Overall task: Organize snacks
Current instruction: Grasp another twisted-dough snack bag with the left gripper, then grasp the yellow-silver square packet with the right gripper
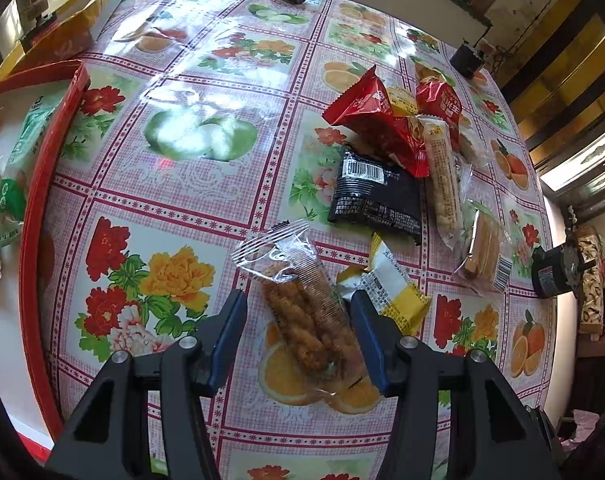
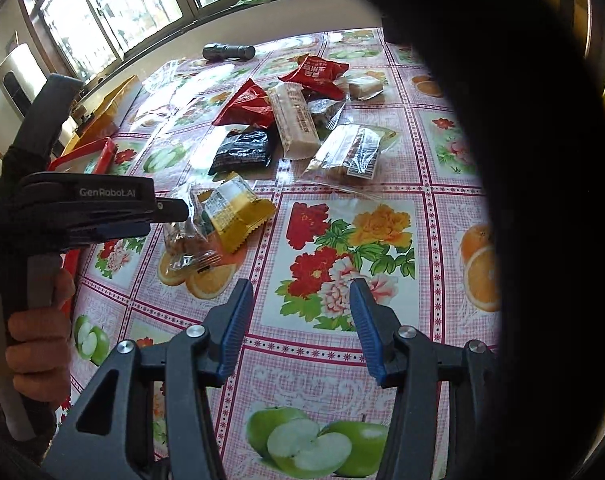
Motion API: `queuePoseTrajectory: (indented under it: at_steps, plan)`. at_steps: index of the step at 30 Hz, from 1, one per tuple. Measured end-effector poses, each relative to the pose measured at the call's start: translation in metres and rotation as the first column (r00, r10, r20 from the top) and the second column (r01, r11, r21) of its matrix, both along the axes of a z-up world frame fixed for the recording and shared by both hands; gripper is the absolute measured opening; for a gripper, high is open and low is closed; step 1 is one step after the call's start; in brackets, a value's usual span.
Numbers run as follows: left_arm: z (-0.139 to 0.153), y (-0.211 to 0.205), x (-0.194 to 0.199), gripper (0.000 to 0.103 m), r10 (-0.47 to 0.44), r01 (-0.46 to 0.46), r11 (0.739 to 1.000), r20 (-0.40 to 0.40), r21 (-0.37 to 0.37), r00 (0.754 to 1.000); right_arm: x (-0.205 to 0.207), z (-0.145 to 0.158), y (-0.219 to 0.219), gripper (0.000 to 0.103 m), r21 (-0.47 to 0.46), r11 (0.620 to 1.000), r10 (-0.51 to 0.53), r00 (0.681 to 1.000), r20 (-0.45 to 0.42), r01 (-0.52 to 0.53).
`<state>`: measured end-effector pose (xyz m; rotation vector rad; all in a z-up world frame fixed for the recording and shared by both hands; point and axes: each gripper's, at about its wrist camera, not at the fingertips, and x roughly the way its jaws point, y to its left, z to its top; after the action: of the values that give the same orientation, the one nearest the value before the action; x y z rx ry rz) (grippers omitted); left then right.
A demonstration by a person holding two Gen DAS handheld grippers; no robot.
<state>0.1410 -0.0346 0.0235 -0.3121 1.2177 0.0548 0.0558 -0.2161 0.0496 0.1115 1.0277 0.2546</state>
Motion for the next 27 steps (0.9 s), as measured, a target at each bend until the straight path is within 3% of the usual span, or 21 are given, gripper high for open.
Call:
queuePoseTrajectory:
  at_steps: [4, 8, 11, 14, 18, 22, 27]
  plan:
    - [-0.005, -0.003, 0.008, 0.054, 0.009, -0.009, 1.0, -0.006, 0.024, 1.0, 0.007, -0.001, -0.001, 0.052, 0.014, 1.0, -0.002, 1.0, -0.001, 0.002]
    - [-0.006, 0.001, 0.006, 0.038, 0.009, -0.006, 0.993, -0.027, 0.117, 1.0, 0.018, 0.002, 0.006, 0.052, 0.006, 1.0, 0.029, 0.999, 0.028, -0.029]
    - [-0.006, 0.012, -0.002, 0.037, 0.005, 0.0, 0.988, -0.031, 0.152, 1.0, 0.03, 0.0, 0.02, 0.052, 0.024, 0.995, 0.098, 0.995, 0.027, -0.099]
    - [-0.007, 0.024, -0.006, 0.037, -0.001, 0.007, 0.987, -0.039, 0.158, 0.999, 0.04, -0.002, 0.039, 0.053, 0.006, 0.986, 0.166, 0.985, 0.044, -0.166]
    - [-0.006, 0.038, -0.01, 0.037, -0.011, 0.017, 0.989, -0.043, 0.145, 0.999, 0.053, -0.006, 0.062, 0.064, -0.045, 0.976, 0.215, 0.974, 0.069, -0.213]
    - [-0.006, 0.048, -0.012, 0.036, -0.022, 0.027, 0.993, -0.043, 0.114, 0.999, 0.063, -0.015, 0.078, 0.068, -0.027, 0.961, 0.275, 0.961, 0.033, -0.274]
    - [-0.006, 0.051, -0.015, 0.036, -0.043, 0.047, 0.993, -0.04, 0.111, 0.998, 0.07, -0.028, 0.088, 0.07, -0.084, 0.952, 0.295, 0.955, -0.014, -0.295]
